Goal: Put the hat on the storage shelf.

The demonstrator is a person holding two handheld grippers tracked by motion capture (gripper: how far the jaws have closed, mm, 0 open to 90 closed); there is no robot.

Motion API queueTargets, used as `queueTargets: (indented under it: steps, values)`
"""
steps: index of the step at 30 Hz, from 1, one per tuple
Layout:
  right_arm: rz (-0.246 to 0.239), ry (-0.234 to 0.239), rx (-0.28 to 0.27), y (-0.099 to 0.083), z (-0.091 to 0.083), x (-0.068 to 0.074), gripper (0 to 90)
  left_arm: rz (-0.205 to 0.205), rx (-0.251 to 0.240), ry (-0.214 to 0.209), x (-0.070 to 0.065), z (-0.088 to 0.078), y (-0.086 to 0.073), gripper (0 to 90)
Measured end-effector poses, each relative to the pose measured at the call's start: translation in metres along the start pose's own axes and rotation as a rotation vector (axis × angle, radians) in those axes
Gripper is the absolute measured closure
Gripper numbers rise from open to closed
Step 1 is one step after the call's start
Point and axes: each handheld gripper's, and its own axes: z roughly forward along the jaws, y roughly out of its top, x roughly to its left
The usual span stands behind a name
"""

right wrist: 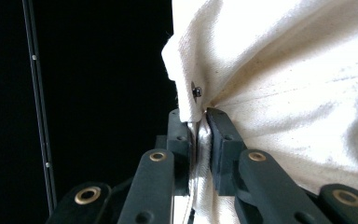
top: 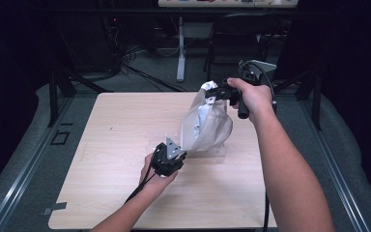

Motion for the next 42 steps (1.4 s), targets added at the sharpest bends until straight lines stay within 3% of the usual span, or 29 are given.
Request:
queueTargets:
  steps: [10, 17, 24, 28, 35, 42]
  values:
    - [-0.010, 0.012, 0.001, -0.002, 0.001, 0.004, 80.7, -0.026, -0.021, -0.014, 0.007, 0.000, 0.001, 79.6]
    - [-0.018, 0.017, -0.005, -0.003, 0.003, 0.008, 80.6, -0.069, -0.036, -0.064, 0.011, -0.002, 0.002, 81.3]
    - [-0.022, 0.009, -0.002, -0.002, 0.011, 0.006, 80.5, -0.087, -0.039, -0.116, 0.012, -0.001, 0.000, 82.6]
    - [-0.028, 0.016, -0.003, -0.001, 0.015, 0.006, 80.6, -0.132, -0.040, -0.144, 0.014, 0.001, 0.000, 82.8]
    - [-0.026, 0.018, 0.001, 0.000, 0.024, 0.004, 80.3, -0.169, -0.043, -0.150, 0.017, 0.003, -0.004, 83.1]
    - [-0.024, 0.029, 0.013, 0.002, 0.033, -0.001, 80.2, -0.178, -0.038, -0.143, 0.016, 0.005, -0.009, 83.9]
